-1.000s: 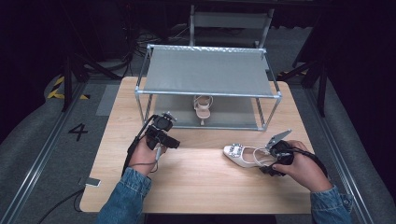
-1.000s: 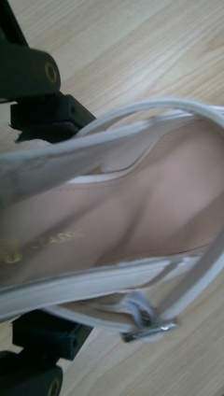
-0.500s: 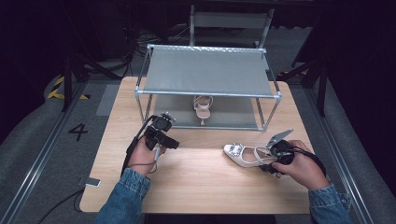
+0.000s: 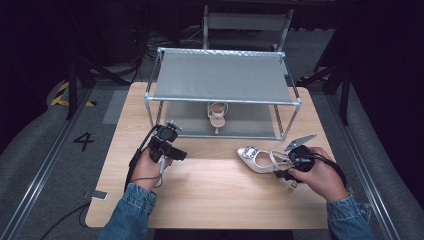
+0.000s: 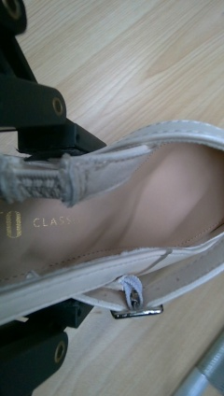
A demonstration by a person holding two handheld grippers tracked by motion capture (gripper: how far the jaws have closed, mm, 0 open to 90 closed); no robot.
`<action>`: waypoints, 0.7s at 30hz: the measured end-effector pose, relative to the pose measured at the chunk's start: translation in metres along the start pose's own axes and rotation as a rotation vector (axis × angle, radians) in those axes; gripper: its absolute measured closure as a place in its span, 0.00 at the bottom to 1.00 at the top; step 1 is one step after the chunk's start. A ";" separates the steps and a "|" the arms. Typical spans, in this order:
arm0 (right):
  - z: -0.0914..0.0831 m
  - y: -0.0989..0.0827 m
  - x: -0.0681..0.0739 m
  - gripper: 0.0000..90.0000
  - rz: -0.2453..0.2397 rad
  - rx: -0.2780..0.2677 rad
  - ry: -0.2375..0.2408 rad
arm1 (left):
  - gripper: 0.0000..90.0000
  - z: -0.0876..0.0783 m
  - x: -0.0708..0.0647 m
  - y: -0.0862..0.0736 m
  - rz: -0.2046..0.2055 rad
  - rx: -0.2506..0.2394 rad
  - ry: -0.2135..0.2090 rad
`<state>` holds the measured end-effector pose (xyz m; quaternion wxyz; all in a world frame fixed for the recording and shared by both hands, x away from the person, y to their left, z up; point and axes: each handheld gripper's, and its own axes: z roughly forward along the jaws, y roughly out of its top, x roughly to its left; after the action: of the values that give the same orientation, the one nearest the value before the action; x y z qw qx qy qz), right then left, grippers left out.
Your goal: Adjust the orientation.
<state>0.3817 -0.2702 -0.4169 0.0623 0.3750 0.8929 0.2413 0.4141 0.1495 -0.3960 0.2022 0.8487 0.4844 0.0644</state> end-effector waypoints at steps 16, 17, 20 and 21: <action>-0.003 0.051 -0.006 0.46 0.149 -0.083 -0.110 | 0.36 -0.009 0.015 -0.013 -0.058 -0.013 0.011; -0.001 0.055 -0.007 0.46 0.149 -0.083 -0.124 | 0.36 -0.010 0.016 -0.013 -0.056 -0.014 0.010; 0.004 0.069 -0.009 0.46 0.184 -0.095 -0.146 | 0.36 -0.010 0.017 -0.014 -0.059 -0.015 0.006; 0.006 0.073 -0.011 0.45 0.194 -0.100 -0.154 | 0.36 -0.010 0.018 -0.014 -0.058 -0.018 0.009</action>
<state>0.4376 -0.2314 -0.3880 0.1256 0.4736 0.8317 0.2611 0.4094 0.1738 -0.3942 0.2092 0.8321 0.5093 0.0667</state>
